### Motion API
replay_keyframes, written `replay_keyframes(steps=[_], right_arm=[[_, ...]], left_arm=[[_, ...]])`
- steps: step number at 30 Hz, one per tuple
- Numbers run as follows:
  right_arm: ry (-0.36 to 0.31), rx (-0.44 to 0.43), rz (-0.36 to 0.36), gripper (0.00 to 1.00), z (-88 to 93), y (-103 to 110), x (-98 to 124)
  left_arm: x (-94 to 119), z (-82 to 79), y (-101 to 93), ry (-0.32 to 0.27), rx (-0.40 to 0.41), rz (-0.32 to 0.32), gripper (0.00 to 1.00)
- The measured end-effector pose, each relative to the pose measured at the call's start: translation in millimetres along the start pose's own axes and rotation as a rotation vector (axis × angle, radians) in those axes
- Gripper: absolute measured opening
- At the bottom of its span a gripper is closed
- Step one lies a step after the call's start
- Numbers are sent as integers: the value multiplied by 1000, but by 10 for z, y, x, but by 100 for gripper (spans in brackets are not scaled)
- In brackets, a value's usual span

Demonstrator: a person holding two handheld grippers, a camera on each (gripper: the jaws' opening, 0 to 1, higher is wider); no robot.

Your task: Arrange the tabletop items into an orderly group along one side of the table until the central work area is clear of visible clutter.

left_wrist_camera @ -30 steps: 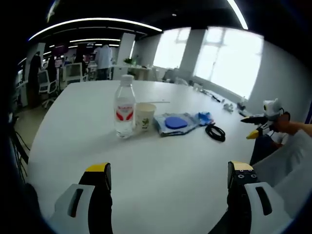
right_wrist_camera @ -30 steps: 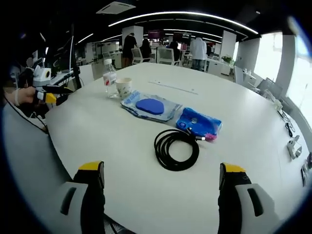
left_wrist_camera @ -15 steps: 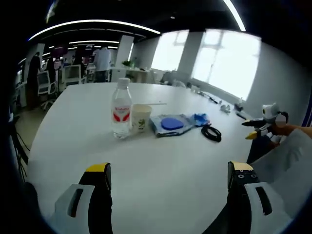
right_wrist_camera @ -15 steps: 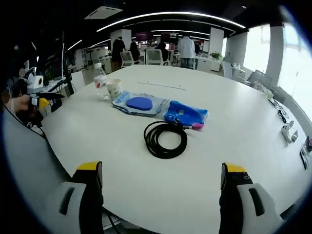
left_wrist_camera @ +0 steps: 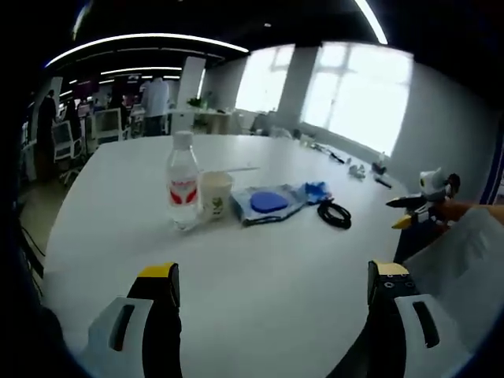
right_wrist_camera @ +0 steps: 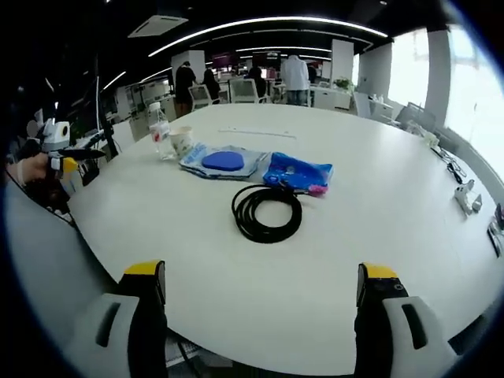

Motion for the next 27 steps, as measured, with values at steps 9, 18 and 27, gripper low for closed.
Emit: replay_keyframes(steps=[9, 18, 27], right_arm=[[-6, -22, 7, 100, -37, -54, -3], [6, -34, 16, 100, -12, -79, -33], [-30, -32, 22, 100, -152, -5, -143]], left_arm=[[-28, 3, 1, 0, -7, 3, 96], [-60, -40, 33, -22, 24, -2, 95], [-83, -107, 98, -51, 78, -10, 93]])
Point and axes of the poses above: the point that each gripper's makers call its tool centre point, and the gripper's own axes: x roughly backward along the fingers, y roughly to its left, z roughly out of its underside, the point moved 1 cm from there along x, roughly backward along the fingers, and after that the axes turned 12 degrees about -z, right-handed, at the moved point
